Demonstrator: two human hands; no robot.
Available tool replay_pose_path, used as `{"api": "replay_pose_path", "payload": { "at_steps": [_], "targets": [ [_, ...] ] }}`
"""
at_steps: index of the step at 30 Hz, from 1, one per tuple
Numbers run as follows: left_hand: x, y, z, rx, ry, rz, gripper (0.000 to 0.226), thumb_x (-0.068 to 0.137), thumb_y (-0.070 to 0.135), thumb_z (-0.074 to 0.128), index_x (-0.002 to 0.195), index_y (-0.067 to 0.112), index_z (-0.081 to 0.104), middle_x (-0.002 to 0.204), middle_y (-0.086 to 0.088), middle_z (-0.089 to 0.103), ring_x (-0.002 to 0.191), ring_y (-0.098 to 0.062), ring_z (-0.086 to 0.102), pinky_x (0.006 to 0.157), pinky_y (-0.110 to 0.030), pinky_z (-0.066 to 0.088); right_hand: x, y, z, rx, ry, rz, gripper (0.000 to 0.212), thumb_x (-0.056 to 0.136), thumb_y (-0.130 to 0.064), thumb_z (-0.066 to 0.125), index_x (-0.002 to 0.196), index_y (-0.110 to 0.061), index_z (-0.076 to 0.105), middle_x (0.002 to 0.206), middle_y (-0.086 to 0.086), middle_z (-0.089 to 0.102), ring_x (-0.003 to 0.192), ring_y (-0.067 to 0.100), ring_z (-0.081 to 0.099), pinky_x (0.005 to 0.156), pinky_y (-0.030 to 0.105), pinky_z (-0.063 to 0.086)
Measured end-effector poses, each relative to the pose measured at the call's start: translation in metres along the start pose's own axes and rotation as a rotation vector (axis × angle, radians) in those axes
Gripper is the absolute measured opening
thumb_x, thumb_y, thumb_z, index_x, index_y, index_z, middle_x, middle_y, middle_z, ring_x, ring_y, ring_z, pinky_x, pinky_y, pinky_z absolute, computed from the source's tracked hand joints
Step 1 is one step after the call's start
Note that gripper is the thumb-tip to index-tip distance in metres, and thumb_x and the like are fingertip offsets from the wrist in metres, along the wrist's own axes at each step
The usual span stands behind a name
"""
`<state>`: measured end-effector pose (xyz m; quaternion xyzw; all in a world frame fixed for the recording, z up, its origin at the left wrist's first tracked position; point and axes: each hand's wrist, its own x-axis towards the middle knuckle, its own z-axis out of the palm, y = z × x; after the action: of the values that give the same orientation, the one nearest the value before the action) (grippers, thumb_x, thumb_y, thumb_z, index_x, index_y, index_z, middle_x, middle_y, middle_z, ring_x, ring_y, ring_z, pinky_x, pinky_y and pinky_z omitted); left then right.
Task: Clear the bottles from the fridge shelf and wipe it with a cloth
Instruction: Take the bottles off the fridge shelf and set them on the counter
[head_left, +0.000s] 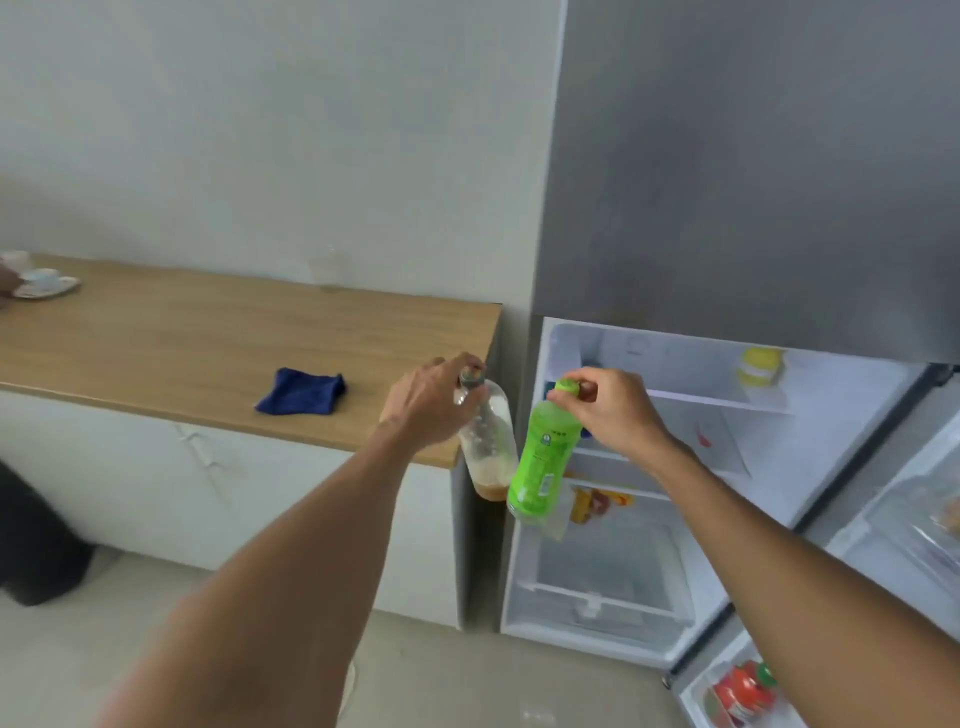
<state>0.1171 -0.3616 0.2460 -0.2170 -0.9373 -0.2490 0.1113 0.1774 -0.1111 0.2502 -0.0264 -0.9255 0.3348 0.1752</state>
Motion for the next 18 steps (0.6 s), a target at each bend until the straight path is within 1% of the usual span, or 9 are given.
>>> {"api": "replay_pose_path", "payload": {
  "at_steps": [2,5,8,10,12,15,18],
  "targets": [
    [0.004,-0.026,-0.035,0.028,0.043,-0.011,0.032,0.095,0.046,0.064,0.127,0.043,0.061,0.108,0.000,0.072,0.094,-0.030,0.070,0.080,-0.045,0.058,0.015,-0.035,0.013,0.044,0.043,-0.055,0.026,0.082,-0.044,0.080,0.098,-0.023,0.079,0.074,-0.013,0.070,0.066,0.005,0.064,0.065,0.018,0.047],
    [0.013,-0.063,-0.066,0.089,0.094,-0.046,0.031,0.094,0.046,0.065,0.125,0.046,0.061,0.107,0.003,0.071,0.094,-0.029,0.069,0.079,-0.045,0.058,0.042,-0.078,0.042,0.097,0.090,-0.084,0.030,0.084,-0.041,0.079,0.105,-0.020,0.077,0.083,-0.008,0.069,0.078,0.013,0.066,0.075,0.026,0.050],
    [0.027,-0.098,-0.077,0.141,0.125,-0.082,0.031,0.095,0.046,0.064,0.126,0.046,0.060,0.108,0.003,0.070,0.094,-0.030,0.069,0.079,-0.046,0.058,0.075,-0.104,0.079,0.131,0.073,-0.066,0.031,0.087,-0.038,0.077,0.111,-0.018,0.075,0.094,-0.001,0.075,0.086,0.019,0.068,0.080,0.031,0.053],
    [0.043,-0.120,-0.077,0.157,0.138,-0.102,0.031,0.096,0.046,0.062,0.127,0.046,0.060,0.108,0.003,0.070,0.094,-0.029,0.068,0.076,-0.044,0.057,0.099,-0.111,0.104,0.113,0.060,-0.052,0.034,0.088,-0.039,0.076,0.114,-0.017,0.075,0.102,0.006,0.077,0.094,0.025,0.069,0.086,0.037,0.055],
    [0.063,-0.141,-0.073,0.164,0.127,-0.112,0.032,0.097,0.047,0.061,0.128,0.045,0.059,0.108,0.003,0.070,0.094,-0.029,0.067,0.075,-0.043,0.057,0.122,-0.112,0.127,0.087,0.049,-0.037,0.035,0.088,-0.042,0.076,0.114,-0.019,0.074,0.105,0.008,0.076,0.098,0.027,0.069,0.088,0.039,0.055],
    [0.092,-0.168,-0.060,0.173,0.060,-0.123,0.033,0.098,0.045,0.061,0.131,0.042,0.058,0.109,0.001,0.069,0.095,-0.029,0.068,0.077,-0.045,0.059,0.154,-0.107,0.155,0.076,0.037,-0.012,0.035,0.087,-0.045,0.076,0.113,-0.021,0.075,0.105,0.005,0.076,0.094,0.023,0.069,0.082,0.034,0.055],
    [0.122,-0.184,-0.047,0.168,0.012,-0.146,0.034,0.101,0.043,0.059,0.135,0.040,0.057,0.112,-0.001,0.068,0.097,-0.030,0.067,0.080,-0.047,0.058,0.184,-0.100,0.177,0.090,0.004,0.011,0.038,0.085,-0.047,0.077,0.114,-0.022,0.075,0.105,0.006,0.075,0.095,0.023,0.070,0.085,0.039,0.058]
  ]
}}
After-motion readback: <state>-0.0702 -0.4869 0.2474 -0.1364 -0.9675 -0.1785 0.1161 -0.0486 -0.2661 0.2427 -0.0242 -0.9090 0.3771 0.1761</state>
